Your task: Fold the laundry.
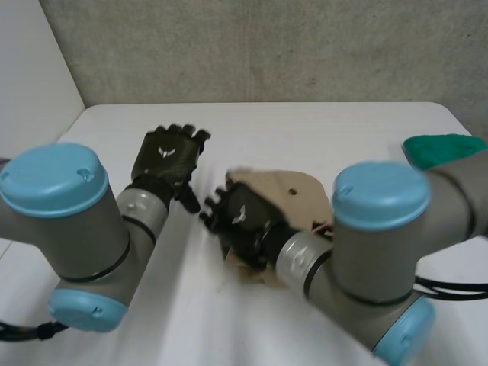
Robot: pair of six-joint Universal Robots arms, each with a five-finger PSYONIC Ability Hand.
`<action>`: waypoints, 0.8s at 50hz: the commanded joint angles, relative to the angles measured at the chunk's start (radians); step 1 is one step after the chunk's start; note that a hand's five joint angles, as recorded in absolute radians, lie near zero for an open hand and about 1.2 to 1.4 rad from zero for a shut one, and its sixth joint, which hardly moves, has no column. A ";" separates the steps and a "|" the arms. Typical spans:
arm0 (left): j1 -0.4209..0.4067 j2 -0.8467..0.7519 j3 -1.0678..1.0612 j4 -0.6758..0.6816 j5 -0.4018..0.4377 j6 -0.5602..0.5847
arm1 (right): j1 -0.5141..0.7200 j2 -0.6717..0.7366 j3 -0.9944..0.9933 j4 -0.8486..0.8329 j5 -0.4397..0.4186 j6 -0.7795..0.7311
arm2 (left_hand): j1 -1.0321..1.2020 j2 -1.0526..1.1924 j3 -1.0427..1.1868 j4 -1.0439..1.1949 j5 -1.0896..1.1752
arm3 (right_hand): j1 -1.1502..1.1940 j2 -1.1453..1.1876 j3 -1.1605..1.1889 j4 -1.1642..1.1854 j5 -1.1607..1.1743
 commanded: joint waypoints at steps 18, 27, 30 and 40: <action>-0.200 -0.224 0.356 -0.142 0.001 -0.101 | -0.304 -0.029 -0.098 0.186 -0.003 0.509 | -0.024 -0.030 -0.037 -0.029 -0.045 | -0.033 -0.057 -0.066 -0.073 -0.090; -0.228 -0.396 0.494 -0.332 -0.063 -0.106 | -0.296 0.158 -0.207 0.278 0.009 0.396 | -0.024 -0.030 -0.037 -0.029 -0.045 | -0.033 -0.057 -0.066 -0.073 -0.090; -0.225 -0.436 0.525 -0.383 -0.091 -0.103 | -0.296 0.201 -0.224 0.280 0.016 0.345 | -0.024 -0.030 -0.037 -0.029 -0.045 | -0.033 -0.057 -0.066 -0.073 -0.090; -0.209 -0.496 0.554 -0.487 -0.100 -0.099 | -0.298 0.247 -0.236 0.280 0.060 0.320 | -0.024 -0.030 -0.037 -0.029 -0.045 | -0.033 -0.057 -0.066 -0.073 -0.090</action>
